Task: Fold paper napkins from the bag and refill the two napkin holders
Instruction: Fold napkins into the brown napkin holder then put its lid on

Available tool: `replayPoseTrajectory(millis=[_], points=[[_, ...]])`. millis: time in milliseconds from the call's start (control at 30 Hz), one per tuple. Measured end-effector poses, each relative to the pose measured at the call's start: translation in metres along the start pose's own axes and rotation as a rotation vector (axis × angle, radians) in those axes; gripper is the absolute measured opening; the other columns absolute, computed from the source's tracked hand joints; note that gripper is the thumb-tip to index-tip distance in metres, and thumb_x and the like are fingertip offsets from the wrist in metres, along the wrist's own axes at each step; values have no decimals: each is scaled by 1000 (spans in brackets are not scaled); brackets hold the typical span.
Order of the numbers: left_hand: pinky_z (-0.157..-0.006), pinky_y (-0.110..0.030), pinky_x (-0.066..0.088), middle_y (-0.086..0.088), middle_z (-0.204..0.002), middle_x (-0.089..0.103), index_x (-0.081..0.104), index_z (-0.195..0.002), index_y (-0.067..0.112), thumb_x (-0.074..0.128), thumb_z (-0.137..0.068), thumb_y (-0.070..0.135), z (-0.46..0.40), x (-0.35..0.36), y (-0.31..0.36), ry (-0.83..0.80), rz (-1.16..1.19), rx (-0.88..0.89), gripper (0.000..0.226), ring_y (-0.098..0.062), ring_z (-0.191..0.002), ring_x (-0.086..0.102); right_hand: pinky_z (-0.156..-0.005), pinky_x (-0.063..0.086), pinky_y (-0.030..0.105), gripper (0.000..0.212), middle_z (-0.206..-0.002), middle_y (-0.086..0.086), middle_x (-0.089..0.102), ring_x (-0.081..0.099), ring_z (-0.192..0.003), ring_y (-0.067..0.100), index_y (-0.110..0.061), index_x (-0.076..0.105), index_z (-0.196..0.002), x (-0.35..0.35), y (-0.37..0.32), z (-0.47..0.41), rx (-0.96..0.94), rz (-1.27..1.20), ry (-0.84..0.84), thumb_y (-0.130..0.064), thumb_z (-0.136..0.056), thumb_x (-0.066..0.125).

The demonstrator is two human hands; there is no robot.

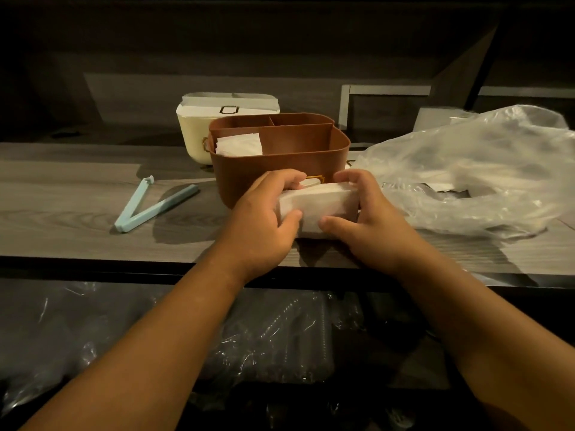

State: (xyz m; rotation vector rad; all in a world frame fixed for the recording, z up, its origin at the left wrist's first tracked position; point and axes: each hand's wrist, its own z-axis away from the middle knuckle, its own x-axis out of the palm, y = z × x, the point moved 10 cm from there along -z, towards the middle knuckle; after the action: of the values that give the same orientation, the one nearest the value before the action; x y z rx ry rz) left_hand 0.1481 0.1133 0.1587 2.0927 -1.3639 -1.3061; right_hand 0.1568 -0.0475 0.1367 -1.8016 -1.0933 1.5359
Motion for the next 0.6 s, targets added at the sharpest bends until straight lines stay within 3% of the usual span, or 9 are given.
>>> replayPoseTrajectory(millis=[233,433,600], points=[[-96,-22,53,16,-132,48,46,-128,39,64,-93,9,-1,5,3,-52,67,17,48,-7,-122,48,-88,46,18,83,-150,-8,30,44,-119,13,-50,12,-141,3,-7,0,-58,87,-9,-25,-90,72],[-95,-26,53,28,-118,40,40,-123,44,69,-91,17,0,14,-2,-125,47,-15,51,-1,-117,46,-91,47,20,77,-143,-13,33,46,-118,12,-51,16,-140,6,-3,2,-43,50,-20,-30,-91,72],[-93,-24,53,14,-125,38,34,-119,47,64,-93,9,-1,12,1,-96,37,-2,55,-3,-118,46,-87,48,16,74,-138,-16,34,48,-117,12,-51,21,-138,8,-7,3,-69,46,-50,-24,-91,71]])
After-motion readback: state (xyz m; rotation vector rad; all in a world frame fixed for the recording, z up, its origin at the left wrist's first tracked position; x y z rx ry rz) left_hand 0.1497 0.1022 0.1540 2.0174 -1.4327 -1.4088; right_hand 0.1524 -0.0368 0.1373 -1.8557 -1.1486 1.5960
